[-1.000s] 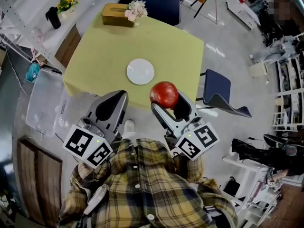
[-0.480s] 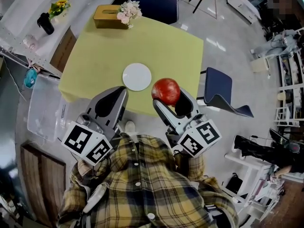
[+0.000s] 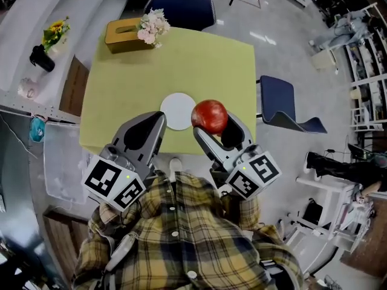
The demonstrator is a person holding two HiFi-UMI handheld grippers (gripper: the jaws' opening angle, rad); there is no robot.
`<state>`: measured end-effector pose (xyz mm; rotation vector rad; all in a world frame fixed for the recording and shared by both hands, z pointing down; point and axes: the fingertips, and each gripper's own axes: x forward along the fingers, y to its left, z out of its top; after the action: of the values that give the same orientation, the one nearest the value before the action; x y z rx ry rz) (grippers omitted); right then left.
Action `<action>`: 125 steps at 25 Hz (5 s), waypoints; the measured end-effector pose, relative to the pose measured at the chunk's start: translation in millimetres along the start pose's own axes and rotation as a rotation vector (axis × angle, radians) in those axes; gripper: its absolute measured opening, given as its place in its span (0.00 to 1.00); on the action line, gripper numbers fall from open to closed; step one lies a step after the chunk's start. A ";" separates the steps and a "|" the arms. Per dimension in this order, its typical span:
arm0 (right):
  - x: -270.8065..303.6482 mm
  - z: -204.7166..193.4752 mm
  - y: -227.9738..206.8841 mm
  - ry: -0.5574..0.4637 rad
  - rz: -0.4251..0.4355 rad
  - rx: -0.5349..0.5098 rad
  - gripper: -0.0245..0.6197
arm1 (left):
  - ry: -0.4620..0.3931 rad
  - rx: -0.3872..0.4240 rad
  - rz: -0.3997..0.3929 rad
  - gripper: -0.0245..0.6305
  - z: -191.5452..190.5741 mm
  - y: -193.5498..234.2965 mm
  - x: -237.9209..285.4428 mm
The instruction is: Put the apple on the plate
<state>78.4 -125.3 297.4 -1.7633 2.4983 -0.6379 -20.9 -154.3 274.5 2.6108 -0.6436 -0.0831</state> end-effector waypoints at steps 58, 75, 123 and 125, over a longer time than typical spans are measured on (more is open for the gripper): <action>122.0 -150.8 -93.7 0.283 -0.321 0.158 0.56 | 0.364 -0.088 -0.057 0.05 -69.4 158.8 44.1; 130.9 -212.5 -125.2 0.393 -0.394 0.170 0.56 | 0.443 -0.136 -0.032 0.05 -98.6 173.2 52.5; 119.1 -193.1 -99.3 0.398 -0.295 0.099 0.56 | 0.379 -0.104 -0.066 0.05 -85.5 130.6 55.9; 114.0 -180.3 -92.0 0.370 -0.284 0.113 0.56 | 0.358 -0.090 -0.072 0.05 -75.7 121.6 53.1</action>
<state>75.7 -197.3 518.4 -2.1443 2.3682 -1.1982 -13.4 -243.7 398.1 2.4729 -0.4079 0.3184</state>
